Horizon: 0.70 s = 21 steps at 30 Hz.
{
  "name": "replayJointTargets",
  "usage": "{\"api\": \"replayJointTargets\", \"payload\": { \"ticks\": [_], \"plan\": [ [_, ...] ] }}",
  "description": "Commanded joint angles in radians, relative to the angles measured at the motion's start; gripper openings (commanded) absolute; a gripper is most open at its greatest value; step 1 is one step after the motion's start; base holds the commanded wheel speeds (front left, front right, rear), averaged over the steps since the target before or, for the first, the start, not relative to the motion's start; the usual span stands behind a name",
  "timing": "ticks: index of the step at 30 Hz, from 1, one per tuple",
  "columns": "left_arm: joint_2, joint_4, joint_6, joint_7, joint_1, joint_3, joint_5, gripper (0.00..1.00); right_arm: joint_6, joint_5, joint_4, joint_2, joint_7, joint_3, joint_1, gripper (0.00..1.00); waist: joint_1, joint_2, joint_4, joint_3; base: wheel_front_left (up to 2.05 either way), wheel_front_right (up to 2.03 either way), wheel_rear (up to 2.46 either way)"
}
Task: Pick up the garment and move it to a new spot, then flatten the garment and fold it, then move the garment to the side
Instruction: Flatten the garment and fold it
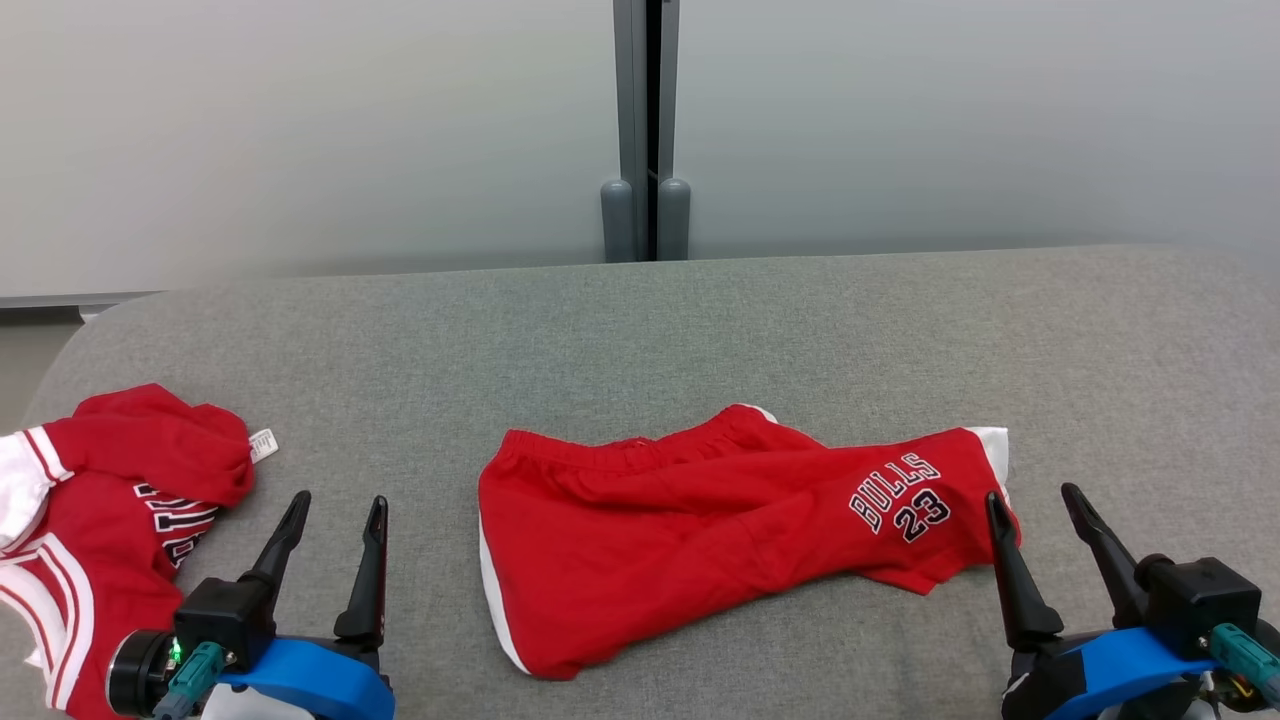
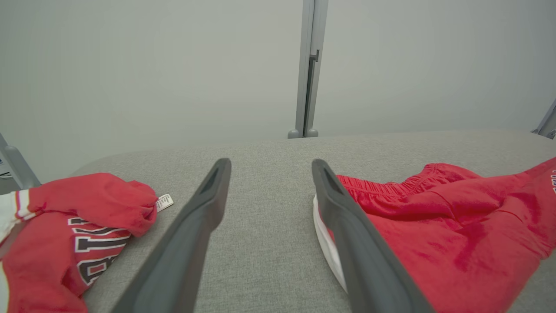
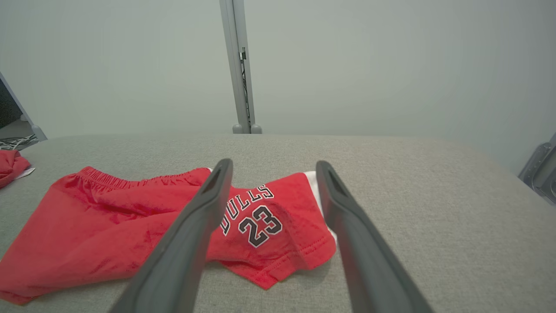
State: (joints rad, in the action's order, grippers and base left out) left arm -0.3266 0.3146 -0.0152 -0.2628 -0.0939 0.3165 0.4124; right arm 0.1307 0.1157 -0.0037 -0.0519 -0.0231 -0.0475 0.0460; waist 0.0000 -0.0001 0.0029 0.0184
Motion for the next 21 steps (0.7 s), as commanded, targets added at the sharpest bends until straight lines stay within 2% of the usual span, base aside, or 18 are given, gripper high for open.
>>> {"api": "replayJointTargets", "payload": {
  "ticks": [1,13,21],
  "plan": [
    [-0.002,0.001,0.004,-0.003,0.001,-0.003,0.000,1.00,0.000,0.003,-0.006,0.001,0.000,0.000,0.012,1.00,0.0000,0.0001,0.000,0.001,0.00,0.00,0.00],
    [-0.001,-0.008,0.012,-0.001,-0.016,-0.007,-0.008,1.00,0.000,0.010,-0.011,0.001,-0.006,-0.002,-0.001,1.00,0.0000,0.0001,0.003,0.012,0.00,0.00,0.00],
    [0.025,-0.028,-0.030,0.064,-0.149,0.052,-0.023,1.00,0.000,0.000,-0.028,0.001,-0.008,0.003,-0.048,1.00,0.0000,0.0001,-0.021,0.109,0.00,0.00,0.00]
  ]
}}
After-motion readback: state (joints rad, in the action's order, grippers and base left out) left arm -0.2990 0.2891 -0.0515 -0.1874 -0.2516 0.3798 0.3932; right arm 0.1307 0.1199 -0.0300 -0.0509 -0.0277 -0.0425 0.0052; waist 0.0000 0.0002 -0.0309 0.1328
